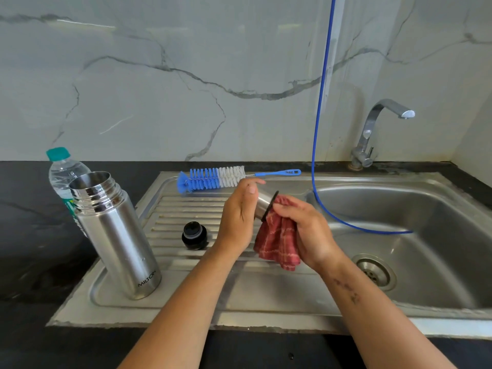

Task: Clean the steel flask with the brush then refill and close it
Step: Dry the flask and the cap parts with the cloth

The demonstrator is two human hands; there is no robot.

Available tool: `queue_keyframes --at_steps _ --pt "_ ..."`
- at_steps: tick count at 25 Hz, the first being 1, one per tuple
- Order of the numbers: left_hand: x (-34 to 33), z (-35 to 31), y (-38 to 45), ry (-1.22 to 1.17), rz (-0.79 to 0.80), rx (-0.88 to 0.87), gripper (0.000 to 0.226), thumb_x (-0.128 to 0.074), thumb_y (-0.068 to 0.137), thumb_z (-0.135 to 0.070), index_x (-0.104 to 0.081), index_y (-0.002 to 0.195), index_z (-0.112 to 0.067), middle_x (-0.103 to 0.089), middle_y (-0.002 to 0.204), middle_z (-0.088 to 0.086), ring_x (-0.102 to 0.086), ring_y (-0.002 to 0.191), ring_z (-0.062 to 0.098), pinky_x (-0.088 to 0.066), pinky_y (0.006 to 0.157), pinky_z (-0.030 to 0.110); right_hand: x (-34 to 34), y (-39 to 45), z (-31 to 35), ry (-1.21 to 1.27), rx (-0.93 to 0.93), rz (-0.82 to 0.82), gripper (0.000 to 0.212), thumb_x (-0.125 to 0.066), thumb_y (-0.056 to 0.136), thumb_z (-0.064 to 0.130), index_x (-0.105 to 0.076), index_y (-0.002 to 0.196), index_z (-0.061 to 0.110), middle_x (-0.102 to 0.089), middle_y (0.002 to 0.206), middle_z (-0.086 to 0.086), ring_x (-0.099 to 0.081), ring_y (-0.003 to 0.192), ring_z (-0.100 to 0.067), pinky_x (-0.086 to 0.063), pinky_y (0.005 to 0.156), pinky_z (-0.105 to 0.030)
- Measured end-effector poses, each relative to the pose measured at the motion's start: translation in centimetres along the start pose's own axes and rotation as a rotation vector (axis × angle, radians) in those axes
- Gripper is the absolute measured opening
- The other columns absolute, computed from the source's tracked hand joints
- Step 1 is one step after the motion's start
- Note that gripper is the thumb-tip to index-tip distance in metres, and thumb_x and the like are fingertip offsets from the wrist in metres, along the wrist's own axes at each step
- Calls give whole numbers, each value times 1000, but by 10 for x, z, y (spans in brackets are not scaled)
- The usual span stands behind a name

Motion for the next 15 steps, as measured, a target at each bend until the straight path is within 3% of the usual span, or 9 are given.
queue_keyframes --at_steps 2,5,8,10,12,14,15 --pt "2 1 2 -36 25 -28 35 -35 107 -41 -63 109 -20 -62 85 -4 -58 74 15 -48 70 31 -2 -1 3 123 -37 7 8 -64 86 7 -69 80 9 -64 71 -10 -62 64 -21 -55 63 -28" --pt "7 -2 7 1 136 284 48 -37 101 -53 -57 80 -15 -55 64 -7 -51 57 11 -42 60 34 4 -1 -3 -409 194 41 17 -58 94 2 -62 78 9 -60 65 -13 -61 58 -22 -51 57 -35" --pt "15 -6 10 63 248 591 59 -36 100 -68 -51 73 -17 -48 58 -2 -47 49 10 -39 53 28 9 0 -7 -784 272 142 17 -57 96 7 -60 79 6 -59 58 -12 -59 46 -25 -47 47 -36" --pt "13 -5 10 146 200 496 62 -34 101 -68 -47 67 -18 -48 55 -5 -48 51 9 -41 58 30 4 1 -8 -761 261 139 16 -60 90 11 -61 75 6 -61 63 -6 -60 57 -21 -47 59 -36" --pt "9 -4 6 108 54 191 53 -35 106 -53 -45 66 -19 -49 60 -4 -47 58 11 -40 62 33 2 5 -10 -368 100 94 10 -62 84 8 -64 74 6 -62 71 -13 -58 68 -28 -48 69 -40" --pt "6 -4 3 10 -7 -98 43 -34 107 -38 -59 84 -12 -58 73 6 -54 66 19 -44 64 34 1 7 -4 107 -67 82 14 -64 79 3 -73 90 3 -67 82 -22 -63 75 -35 -55 77 -45" --pt "5 -4 2 -26 17 -154 41 -34 107 -35 -62 96 -8 -62 79 10 -57 69 23 -46 63 33 3 6 -1 210 -95 67 20 -64 79 2 -73 96 -1 -67 84 -23 -64 76 -35 -57 78 -42"
Point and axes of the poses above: each hand's wrist, its own y-axis towards the middle knuckle, its own x-axis out of the back of the hand, z = x × y, the point moved 1 cm from there along y, towards the middle knuckle
